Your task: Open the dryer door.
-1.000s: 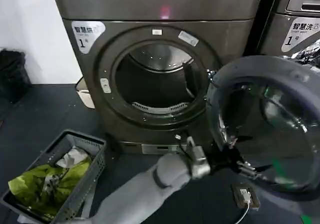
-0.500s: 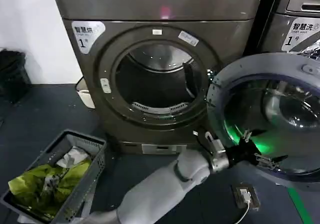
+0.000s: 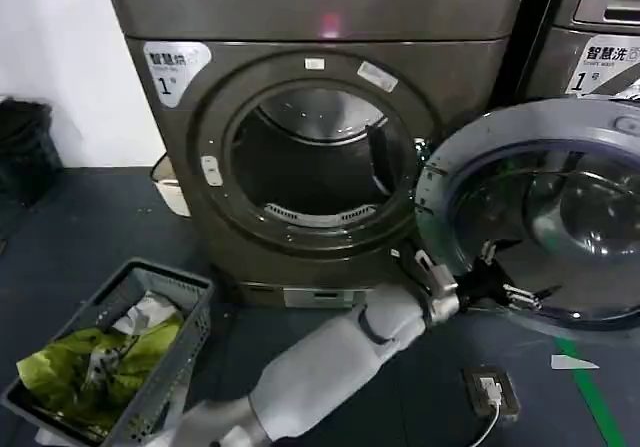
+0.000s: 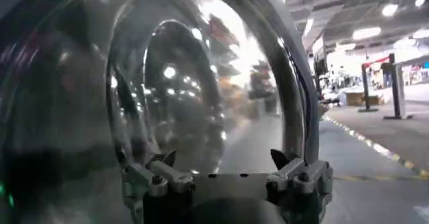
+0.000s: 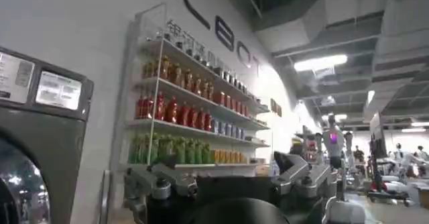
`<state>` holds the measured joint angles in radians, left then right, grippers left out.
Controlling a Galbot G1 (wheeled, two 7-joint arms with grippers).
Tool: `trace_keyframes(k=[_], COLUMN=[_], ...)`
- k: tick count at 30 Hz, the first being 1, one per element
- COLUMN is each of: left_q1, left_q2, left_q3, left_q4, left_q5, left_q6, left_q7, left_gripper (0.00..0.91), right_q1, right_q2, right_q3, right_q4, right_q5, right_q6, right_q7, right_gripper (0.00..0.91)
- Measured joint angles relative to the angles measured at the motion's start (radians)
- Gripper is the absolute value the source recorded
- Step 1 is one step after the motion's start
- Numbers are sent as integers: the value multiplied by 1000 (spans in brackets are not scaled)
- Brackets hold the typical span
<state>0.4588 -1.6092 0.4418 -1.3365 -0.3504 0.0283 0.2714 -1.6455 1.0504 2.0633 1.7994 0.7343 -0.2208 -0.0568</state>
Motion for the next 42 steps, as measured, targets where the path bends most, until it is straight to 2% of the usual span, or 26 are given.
trace_keyframes(k=[13, 21, 26, 36, 42], left_q1=[-16, -1, 20, 47, 66], left_q2=[0, 0, 3, 131, 203], left_q3=[5, 7, 12, 9, 3], left_q4=[19, -12, -43, -95, -137], left_q5=[10, 15, 10, -16, -57], left_q6=[-47, -154, -274, -448, -495], left_q7=[-20, -49, -59, -68, -54], left_gripper=[907, 907, 907, 907, 907], right_q1=[12, 21, 20, 18, 19], right_q2=[-17, -32, -40, -44, -47], right_q3=[-7, -16, -16, -15, -13], right_q4=[-17, -21, -28, -25, -30], right_q5=[-4, -6, -6, -5, -5], right_q6=[4, 6, 16, 21, 24], right_q7=[-7, -5, -4, -8, -11], right_gripper=[907, 907, 907, 907, 907])
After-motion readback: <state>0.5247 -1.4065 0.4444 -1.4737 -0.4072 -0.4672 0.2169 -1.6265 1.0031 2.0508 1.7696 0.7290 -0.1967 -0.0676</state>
